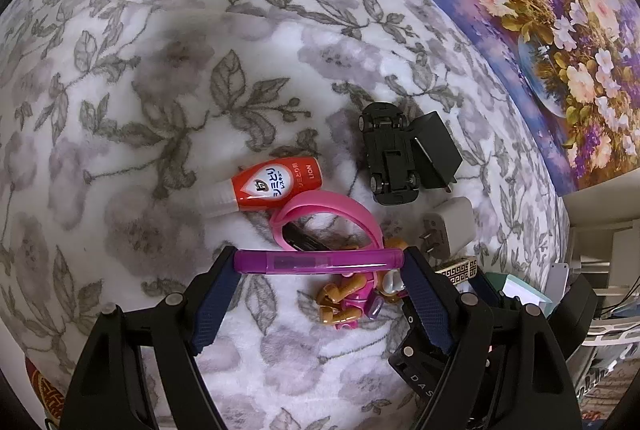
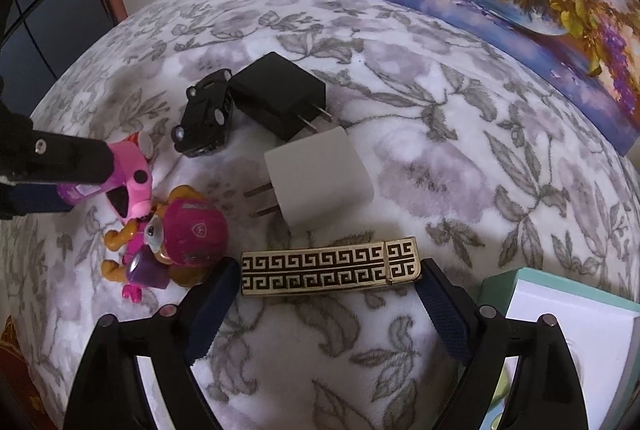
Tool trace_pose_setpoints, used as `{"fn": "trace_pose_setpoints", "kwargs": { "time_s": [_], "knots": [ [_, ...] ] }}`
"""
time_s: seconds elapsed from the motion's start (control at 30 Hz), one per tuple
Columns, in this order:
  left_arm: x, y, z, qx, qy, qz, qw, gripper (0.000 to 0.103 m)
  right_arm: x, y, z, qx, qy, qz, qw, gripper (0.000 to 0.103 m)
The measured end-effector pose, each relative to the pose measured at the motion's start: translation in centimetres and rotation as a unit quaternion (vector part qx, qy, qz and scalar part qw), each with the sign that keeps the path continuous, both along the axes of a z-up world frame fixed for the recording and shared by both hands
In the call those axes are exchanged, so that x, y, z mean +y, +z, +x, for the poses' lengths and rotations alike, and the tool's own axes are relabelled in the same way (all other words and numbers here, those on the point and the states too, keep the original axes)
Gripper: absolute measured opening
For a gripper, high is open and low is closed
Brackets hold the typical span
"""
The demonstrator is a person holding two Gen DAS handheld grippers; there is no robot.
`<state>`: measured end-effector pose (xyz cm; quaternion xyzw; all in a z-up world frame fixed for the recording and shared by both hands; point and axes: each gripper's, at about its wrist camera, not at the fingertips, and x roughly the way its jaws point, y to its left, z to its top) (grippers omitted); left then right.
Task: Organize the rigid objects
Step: 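Close the right gripper on the gold patterned bar, then carry the gold bar with the right gripper to the tray while the left carries the pen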
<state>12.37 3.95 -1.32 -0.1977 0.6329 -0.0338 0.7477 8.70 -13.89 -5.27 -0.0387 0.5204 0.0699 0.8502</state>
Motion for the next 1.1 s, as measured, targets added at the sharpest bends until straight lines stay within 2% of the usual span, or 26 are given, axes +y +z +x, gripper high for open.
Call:
{"fn": "trace_pose_setpoints", "kwargs": {
  "time_s": [0.13, 0.4, 0.77, 0.97, 1.1],
  "knots": [
    [-0.1, 0.0, 0.0, -0.001, -0.002, 0.001, 1.0, 0.082, 0.1, 0.1, -0.1, -0.006, -0.003, -0.002, 1.0, 0.085],
    [-0.6, 0.2, 0.0, -0.005, -0.007, 0.001, 1.0, 0.082, -0.7, 0.6, -0.3, -0.003, -0.024, 0.013, 1.0, 0.085],
    [-4.0, 1.8, -0.5, -0.027, -0.038, 0.008, 0.9989, 0.082, -3.8, 4.7, -2.6, -0.028, -0.102, 0.042, 0.994, 0.085],
    [-7.7, 4.2, -1.9, -0.061, -0.079, 0.018, 0.9948, 0.082, -7.7, 7.7, -5.4, -0.07, -0.185, 0.055, 0.979, 0.085],
    [-11.1, 5.6, -3.3, -0.089, -0.122, 0.032, 0.9881, 0.082, -11.7, 8.5, -7.4, -0.087, -0.243, 0.053, 0.965, 0.085]
  ]
}}
